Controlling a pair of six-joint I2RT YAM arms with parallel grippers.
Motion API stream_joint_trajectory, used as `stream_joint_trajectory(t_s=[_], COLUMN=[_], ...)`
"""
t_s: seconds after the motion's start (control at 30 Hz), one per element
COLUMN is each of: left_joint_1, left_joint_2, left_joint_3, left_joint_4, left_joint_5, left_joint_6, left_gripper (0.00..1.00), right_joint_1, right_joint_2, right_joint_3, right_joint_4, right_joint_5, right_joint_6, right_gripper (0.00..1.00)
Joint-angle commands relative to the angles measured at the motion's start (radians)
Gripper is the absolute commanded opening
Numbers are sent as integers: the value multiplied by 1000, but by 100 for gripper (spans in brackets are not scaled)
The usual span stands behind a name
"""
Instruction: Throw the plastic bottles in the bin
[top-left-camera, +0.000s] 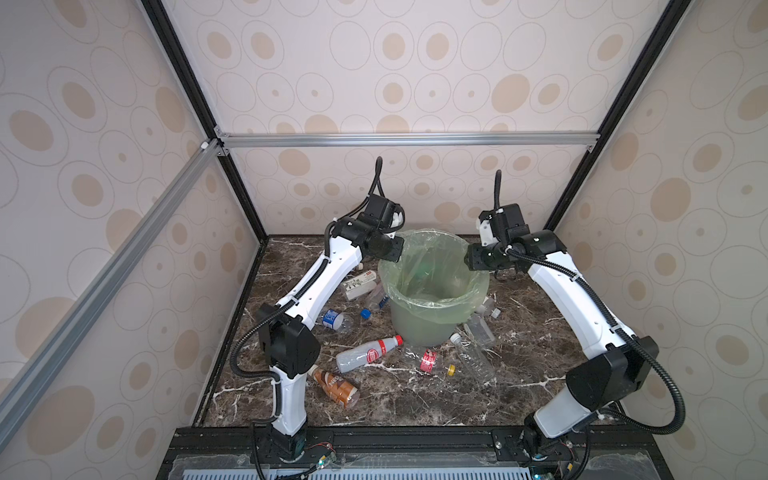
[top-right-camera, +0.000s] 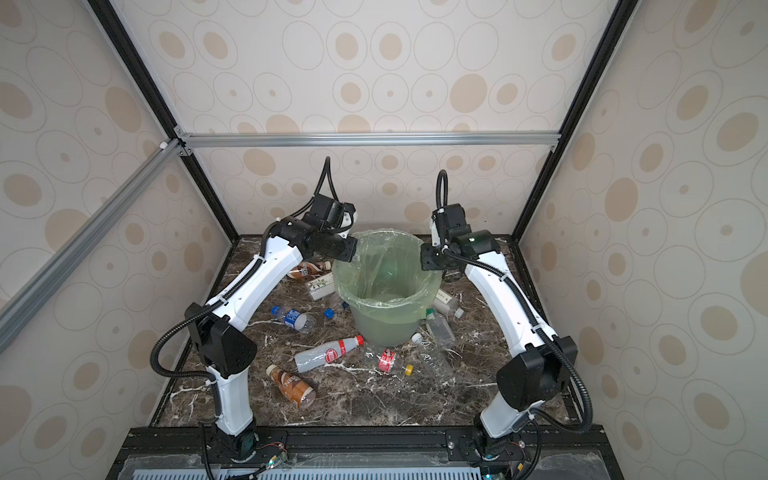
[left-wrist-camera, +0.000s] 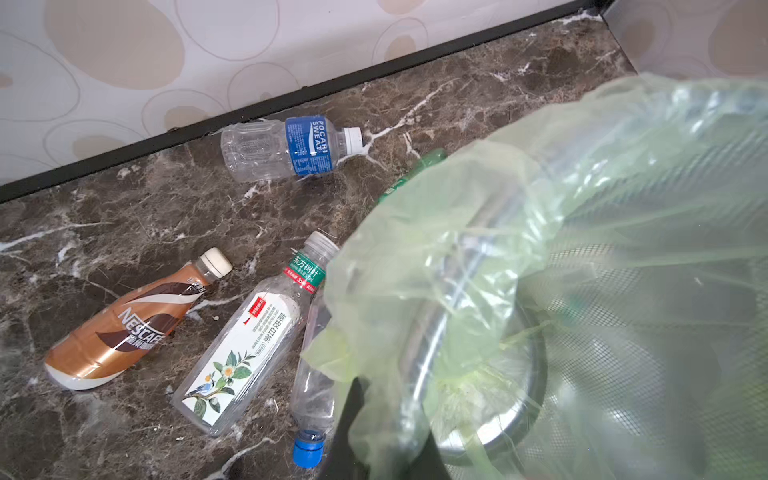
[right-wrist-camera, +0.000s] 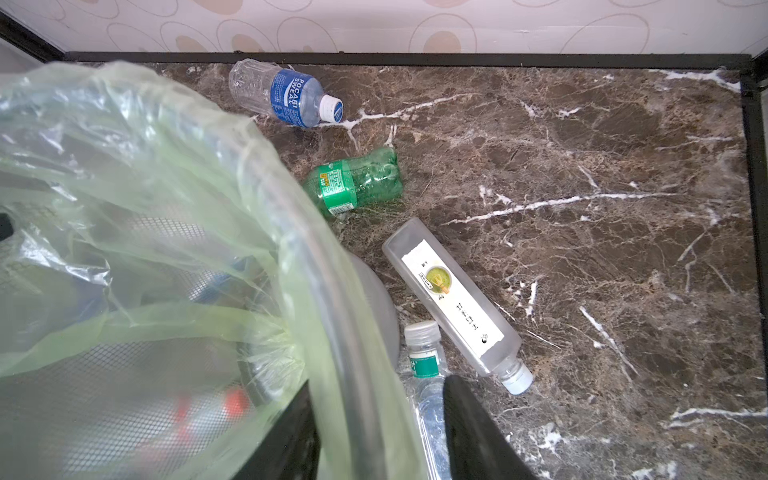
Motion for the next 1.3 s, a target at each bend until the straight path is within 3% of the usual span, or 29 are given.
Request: stream_joint_trajectory(t_s=[0.0, 0.57, 1.27], left_joint_1=[-5, -2, -2], left_joint_2=[18, 75, 75], left_joint_3=[38, 167, 167], left_joint_4=[-37, -18, -30], left_joint_5=[-26, -21, -21], left_joint_6=[25, -32, -20], left_gripper=[1, 0, 0], right_joint_1=[7, 7, 7], right_joint_2=[-22, -60, -61], right_joint_3=[-15, -18, -26], right_joint_4=[4, 16, 28], right_joint_5=[8, 3, -9], right_joint_6=[6, 16, 26], right_gripper=[53, 65, 68])
